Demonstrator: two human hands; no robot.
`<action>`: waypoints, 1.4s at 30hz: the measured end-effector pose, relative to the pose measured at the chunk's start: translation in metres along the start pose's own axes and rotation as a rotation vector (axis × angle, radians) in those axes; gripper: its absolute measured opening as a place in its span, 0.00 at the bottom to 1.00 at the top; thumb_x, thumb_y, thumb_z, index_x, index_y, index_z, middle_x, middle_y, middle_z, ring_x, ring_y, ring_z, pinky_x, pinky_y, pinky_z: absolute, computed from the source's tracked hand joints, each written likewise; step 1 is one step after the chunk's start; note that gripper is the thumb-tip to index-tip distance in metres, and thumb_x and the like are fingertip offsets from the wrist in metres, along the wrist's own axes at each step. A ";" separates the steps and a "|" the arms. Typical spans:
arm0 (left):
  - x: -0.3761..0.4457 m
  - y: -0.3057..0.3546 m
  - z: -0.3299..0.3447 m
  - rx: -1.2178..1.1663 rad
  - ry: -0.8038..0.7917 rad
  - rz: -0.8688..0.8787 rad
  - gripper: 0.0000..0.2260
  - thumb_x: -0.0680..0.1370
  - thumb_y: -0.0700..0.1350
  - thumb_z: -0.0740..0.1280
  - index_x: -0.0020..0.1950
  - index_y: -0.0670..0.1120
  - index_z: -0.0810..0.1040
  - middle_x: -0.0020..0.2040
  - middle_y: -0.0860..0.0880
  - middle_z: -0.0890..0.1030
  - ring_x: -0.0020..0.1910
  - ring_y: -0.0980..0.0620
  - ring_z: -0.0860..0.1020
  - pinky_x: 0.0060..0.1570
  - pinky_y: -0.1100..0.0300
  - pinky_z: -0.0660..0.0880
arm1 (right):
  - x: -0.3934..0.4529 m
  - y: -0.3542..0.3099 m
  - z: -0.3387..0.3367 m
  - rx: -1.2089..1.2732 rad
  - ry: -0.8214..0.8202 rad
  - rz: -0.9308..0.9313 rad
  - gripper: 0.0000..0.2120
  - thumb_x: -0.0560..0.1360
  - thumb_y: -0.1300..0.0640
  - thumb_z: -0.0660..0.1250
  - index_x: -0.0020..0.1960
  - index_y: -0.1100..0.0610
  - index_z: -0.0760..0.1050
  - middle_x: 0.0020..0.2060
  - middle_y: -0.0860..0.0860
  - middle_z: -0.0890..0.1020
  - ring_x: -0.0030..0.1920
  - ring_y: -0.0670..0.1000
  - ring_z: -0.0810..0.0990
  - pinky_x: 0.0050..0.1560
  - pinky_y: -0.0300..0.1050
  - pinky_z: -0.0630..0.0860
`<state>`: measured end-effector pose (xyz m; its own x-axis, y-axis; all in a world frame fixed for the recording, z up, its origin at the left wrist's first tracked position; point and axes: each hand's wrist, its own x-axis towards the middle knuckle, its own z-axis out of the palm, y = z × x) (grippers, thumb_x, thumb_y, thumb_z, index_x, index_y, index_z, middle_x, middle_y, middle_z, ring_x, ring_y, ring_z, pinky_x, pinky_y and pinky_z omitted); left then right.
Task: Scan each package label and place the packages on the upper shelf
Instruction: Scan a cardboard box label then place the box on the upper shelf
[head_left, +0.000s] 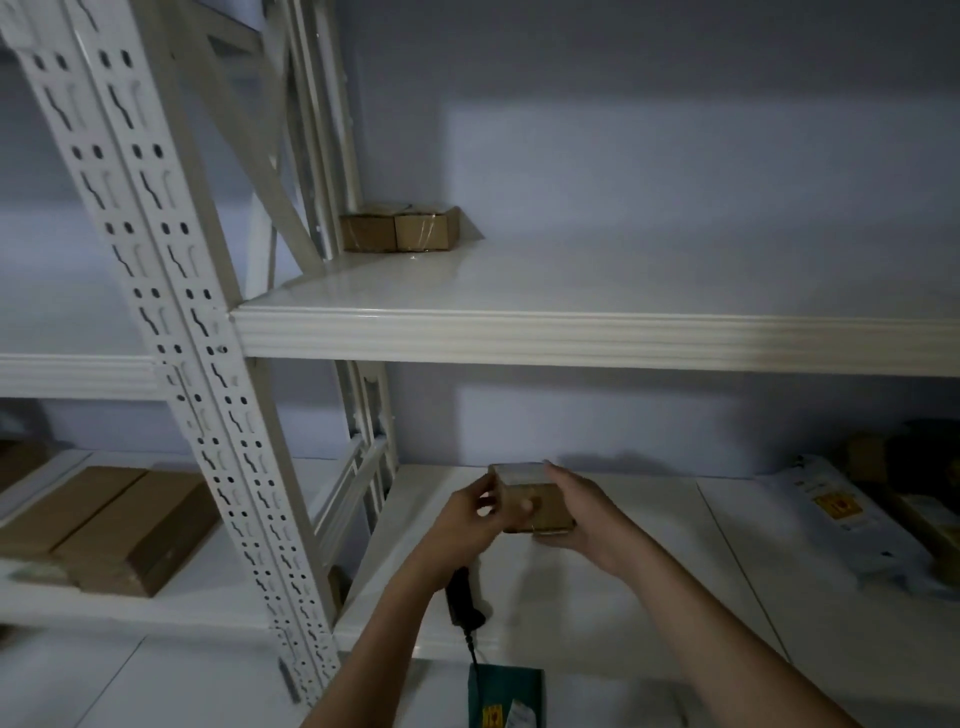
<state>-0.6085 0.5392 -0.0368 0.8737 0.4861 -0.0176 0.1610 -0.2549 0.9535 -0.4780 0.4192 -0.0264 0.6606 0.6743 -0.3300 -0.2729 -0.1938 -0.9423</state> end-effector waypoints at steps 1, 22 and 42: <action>-0.004 0.008 -0.007 0.046 -0.003 0.031 0.21 0.73 0.55 0.74 0.65 0.59 0.75 0.57 0.56 0.82 0.52 0.66 0.79 0.44 0.77 0.74 | -0.009 -0.009 -0.002 -0.062 -0.086 -0.034 0.18 0.79 0.44 0.67 0.65 0.52 0.78 0.59 0.53 0.83 0.59 0.53 0.82 0.62 0.54 0.79; -0.144 0.225 -0.103 0.514 0.191 0.359 0.17 0.67 0.60 0.74 0.54 0.59 0.83 0.47 0.64 0.84 0.46 0.66 0.82 0.50 0.64 0.78 | -0.192 -0.178 0.022 -0.747 -0.200 -0.708 0.20 0.74 0.41 0.72 0.52 0.59 0.83 0.50 0.59 0.85 0.55 0.63 0.80 0.54 0.56 0.77; 0.045 0.222 -0.110 0.791 0.515 0.536 0.20 0.77 0.37 0.66 0.68 0.49 0.77 0.63 0.45 0.80 0.62 0.44 0.77 0.59 0.54 0.74 | -0.050 -0.254 0.049 -1.135 0.351 -0.702 0.24 0.79 0.48 0.67 0.73 0.53 0.71 0.64 0.55 0.79 0.58 0.58 0.79 0.55 0.46 0.76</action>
<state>-0.5840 0.5960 0.2076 0.6505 0.3964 0.6478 0.2272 -0.9155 0.3320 -0.4762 0.4700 0.2323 0.6077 0.6908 0.3917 0.7899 -0.4749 -0.3880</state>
